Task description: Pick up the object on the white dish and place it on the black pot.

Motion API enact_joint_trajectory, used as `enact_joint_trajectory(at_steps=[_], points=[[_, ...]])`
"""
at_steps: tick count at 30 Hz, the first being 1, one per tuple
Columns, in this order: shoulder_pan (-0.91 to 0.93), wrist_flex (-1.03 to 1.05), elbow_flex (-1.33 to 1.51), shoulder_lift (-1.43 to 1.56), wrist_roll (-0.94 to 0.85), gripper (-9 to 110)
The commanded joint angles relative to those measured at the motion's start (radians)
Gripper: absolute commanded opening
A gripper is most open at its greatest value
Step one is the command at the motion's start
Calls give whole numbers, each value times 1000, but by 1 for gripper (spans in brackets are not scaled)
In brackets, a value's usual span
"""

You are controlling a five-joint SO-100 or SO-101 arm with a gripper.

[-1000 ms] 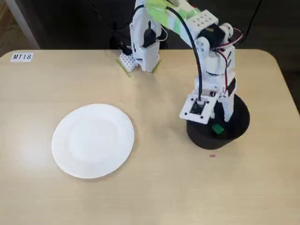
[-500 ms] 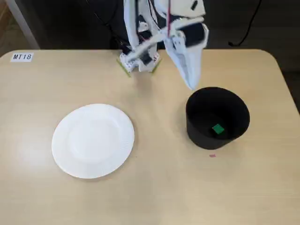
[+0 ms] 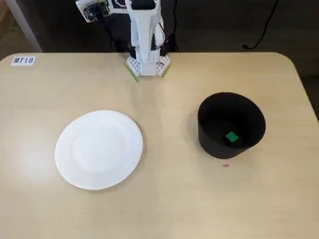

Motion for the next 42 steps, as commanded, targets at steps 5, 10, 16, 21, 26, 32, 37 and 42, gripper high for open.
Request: enact_joint_trajectory(at_steps=[5, 10, 16, 21, 26, 32, 37, 42], points=[[14, -58, 347, 275, -20, 0], [-8, -87, 518, 410, -18, 0], [-37, -109, 670, 500, -28, 0], [-52, -133, 736, 500, -26, 0], [-58, -153, 819, 500, -34, 0], [-63, -173, 894, 500, -41, 0], [-75, -189, 934, 500, -46, 0], [-80, -186, 937, 500, -51, 0]])
